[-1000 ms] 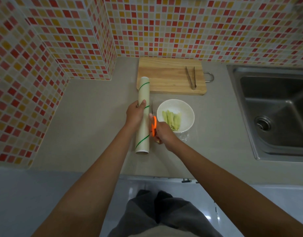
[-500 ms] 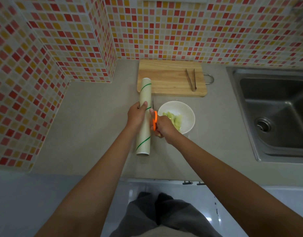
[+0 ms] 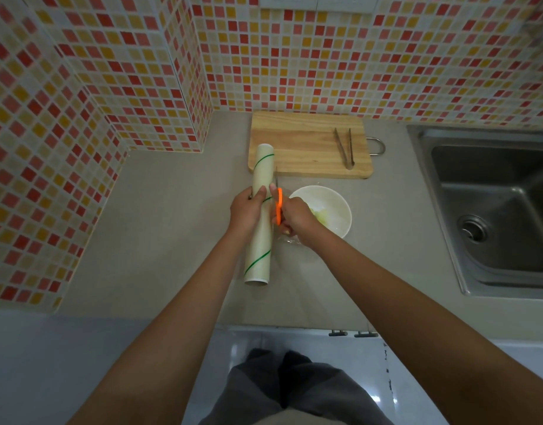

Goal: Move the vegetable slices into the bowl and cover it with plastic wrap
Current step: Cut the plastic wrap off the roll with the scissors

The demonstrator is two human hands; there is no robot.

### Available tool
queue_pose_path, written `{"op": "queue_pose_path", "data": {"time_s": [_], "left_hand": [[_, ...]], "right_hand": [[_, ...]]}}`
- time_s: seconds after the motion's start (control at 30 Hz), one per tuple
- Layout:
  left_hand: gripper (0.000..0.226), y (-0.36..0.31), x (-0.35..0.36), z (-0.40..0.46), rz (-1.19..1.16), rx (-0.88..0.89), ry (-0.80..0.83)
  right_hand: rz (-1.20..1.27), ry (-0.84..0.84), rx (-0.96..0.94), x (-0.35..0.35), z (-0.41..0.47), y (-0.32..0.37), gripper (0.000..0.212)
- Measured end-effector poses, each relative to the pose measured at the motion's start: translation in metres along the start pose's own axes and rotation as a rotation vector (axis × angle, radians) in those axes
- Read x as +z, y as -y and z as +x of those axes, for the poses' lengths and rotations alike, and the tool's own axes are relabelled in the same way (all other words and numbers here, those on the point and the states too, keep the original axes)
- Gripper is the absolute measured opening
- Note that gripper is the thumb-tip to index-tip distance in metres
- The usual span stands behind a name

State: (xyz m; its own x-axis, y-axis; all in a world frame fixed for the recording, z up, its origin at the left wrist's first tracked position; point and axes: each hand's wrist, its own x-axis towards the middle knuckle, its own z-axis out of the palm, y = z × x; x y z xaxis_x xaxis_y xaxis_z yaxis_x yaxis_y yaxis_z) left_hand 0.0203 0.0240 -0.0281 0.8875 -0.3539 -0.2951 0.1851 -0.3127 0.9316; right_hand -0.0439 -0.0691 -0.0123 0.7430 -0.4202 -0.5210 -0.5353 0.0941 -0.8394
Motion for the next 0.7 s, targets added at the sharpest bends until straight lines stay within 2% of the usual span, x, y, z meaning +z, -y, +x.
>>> {"op": "queue_pose_path", "data": {"time_s": [0.07,0.4,0.57,0.7], "left_hand": [[0.035,-0.001,0.0,-0.001,-0.017,-0.006,0.007],[0.032,-0.004,0.0,-0.006,-0.019,-0.018,0.016],[0.033,-0.005,-0.003,-0.008,-0.023,-0.018,0.015],[0.032,-0.006,-0.004,-0.012,-0.016,-0.009,0.016]], "right_hand": [[0.013,-0.006,0.0,0.0,0.004,0.003,0.052],[-0.001,-0.037,0.031,-0.004,0.021,0.012,0.062],[0.078,-0.013,0.003,-0.006,0.026,0.013,0.044],[0.062,-0.033,0.014,-0.005,0.032,0.02,0.056]]}}
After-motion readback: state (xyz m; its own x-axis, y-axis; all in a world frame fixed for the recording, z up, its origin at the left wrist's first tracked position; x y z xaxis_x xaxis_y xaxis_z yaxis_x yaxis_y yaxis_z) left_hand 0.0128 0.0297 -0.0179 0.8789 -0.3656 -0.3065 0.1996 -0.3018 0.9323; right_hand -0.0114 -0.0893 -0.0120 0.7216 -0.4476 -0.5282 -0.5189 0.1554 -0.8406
